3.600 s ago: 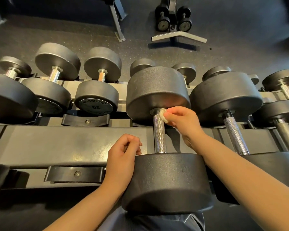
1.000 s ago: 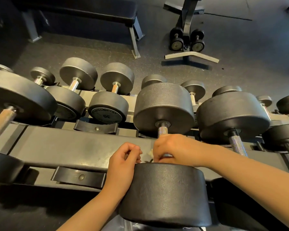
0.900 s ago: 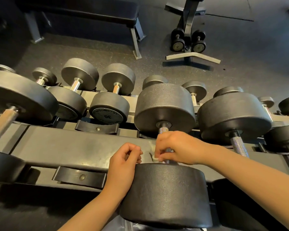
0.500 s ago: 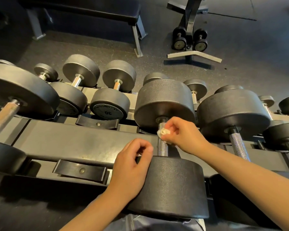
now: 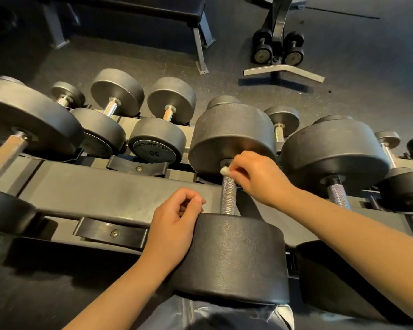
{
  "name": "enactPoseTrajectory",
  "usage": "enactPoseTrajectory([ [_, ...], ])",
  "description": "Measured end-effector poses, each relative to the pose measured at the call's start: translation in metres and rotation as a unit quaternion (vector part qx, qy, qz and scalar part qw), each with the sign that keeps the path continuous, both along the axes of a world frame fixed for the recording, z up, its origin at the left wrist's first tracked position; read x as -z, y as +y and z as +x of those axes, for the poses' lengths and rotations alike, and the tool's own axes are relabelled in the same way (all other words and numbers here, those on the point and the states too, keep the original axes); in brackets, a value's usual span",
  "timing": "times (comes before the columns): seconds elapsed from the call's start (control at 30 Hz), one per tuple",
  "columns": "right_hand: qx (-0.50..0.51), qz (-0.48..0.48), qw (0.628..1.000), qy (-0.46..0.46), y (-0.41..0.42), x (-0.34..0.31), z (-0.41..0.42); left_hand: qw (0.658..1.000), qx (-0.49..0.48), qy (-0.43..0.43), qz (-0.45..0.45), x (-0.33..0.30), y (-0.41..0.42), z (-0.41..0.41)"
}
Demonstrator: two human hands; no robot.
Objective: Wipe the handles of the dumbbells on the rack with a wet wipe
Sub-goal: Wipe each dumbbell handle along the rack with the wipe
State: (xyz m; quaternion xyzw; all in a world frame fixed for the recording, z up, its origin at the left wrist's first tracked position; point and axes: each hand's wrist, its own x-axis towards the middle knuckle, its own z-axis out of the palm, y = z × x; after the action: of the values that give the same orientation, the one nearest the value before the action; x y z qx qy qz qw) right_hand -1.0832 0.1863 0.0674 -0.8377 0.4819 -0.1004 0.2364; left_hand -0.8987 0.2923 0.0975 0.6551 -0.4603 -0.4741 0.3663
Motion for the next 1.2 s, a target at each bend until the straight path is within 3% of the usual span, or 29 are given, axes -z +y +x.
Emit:
enactPoseTrajectory([
  [0.07,-0.013,0.154,0.986,-0.053,0.01,-0.005,-0.012,1.0,-0.002,0.001,0.005,0.0,-0.001,-0.001],
  [0.17,-0.114,0.25,0.961,-0.043,0.028,-0.007,-0.019,1.0,0.01,-0.009,0.005,-0.001,-0.002,-0.003],
  [0.27,-0.131,0.213,0.967,-0.05,0.03,-0.009,-0.019,1.0,0.015,-0.022,-0.003,-0.002,-0.003,-0.004],
  [0.37,-0.05,0.104,0.991,-0.074,0.009,-0.008,-0.015,1.0,0.004,-0.022,0.006,0.0,-0.003,-0.003],
  [0.47,-0.036,0.004,0.999,0.001,-0.011,0.001,-0.009,1.0,-0.006,-0.021,0.014,0.002,0.0,-0.003],
  [0.6,0.009,0.063,0.996,-0.056,-0.003,0.002,-0.006,1.0,-0.011,-0.018,0.012,0.002,-0.001,-0.002],
  [0.7,-0.029,0.129,0.989,-0.073,0.014,-0.006,-0.008,1.0,-0.01,-0.018,0.008,0.003,0.0,-0.002],
  [0.8,-0.043,0.097,0.993,-0.044,0.02,-0.003,-0.003,1.0,-0.011,-0.022,0.005,0.003,-0.001,-0.003],
  [0.93,0.018,0.031,0.999,-0.016,0.005,0.003,0.008,1.0,-0.015,-0.022,0.004,0.002,-0.002,-0.003],
  [1.1,0.003,0.105,0.994,-0.035,0.026,-0.004,0.0,1.0,-0.012,-0.022,-0.001,0.004,-0.001,-0.002],
  [1.2,0.031,0.083,0.996,-0.023,0.022,-0.002,0.006,0.999,0.003,-0.032,-0.009,0.002,-0.003,-0.003],
])
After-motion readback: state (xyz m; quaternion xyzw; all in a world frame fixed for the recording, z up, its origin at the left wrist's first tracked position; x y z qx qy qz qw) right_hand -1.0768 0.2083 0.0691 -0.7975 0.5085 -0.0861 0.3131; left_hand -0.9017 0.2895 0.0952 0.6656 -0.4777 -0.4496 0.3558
